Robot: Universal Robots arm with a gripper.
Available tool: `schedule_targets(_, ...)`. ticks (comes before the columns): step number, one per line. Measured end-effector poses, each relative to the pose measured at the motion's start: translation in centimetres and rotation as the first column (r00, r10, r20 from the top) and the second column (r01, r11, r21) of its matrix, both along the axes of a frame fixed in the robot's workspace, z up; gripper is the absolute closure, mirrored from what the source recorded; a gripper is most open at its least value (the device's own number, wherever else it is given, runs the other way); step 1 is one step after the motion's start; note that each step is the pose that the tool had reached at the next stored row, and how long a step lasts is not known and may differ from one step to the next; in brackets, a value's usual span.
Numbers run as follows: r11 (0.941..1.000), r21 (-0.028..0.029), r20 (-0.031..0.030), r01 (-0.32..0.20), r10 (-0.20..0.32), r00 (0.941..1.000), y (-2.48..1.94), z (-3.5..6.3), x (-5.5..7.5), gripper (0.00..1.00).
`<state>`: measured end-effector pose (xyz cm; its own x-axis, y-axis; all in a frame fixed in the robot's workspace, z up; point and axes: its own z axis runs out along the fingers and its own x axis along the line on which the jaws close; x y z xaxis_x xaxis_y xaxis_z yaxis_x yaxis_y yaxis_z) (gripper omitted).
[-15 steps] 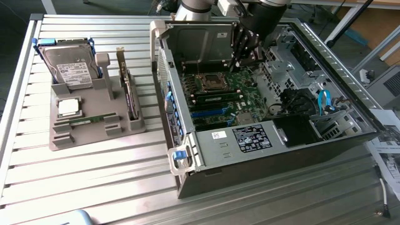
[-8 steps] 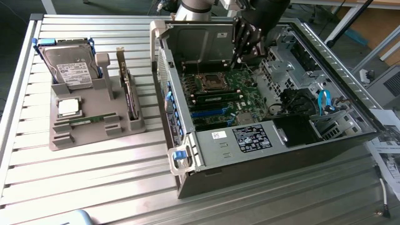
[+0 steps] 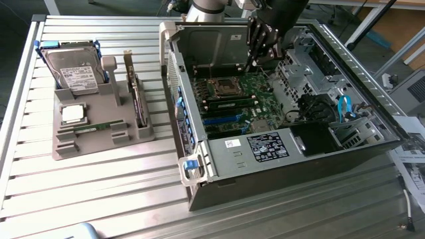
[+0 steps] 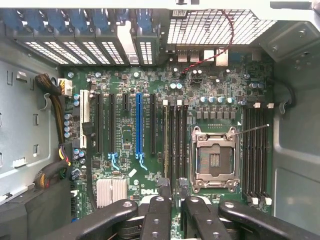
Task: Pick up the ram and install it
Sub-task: 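Press down the ram until it locks into place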
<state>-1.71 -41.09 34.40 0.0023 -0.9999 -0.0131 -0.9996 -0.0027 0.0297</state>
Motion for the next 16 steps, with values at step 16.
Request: schedule_targets(16, 1.0, 0.0, 0.0, 0.0, 0.0, 1.0, 0.0, 0.0, 0.0, 0.9)
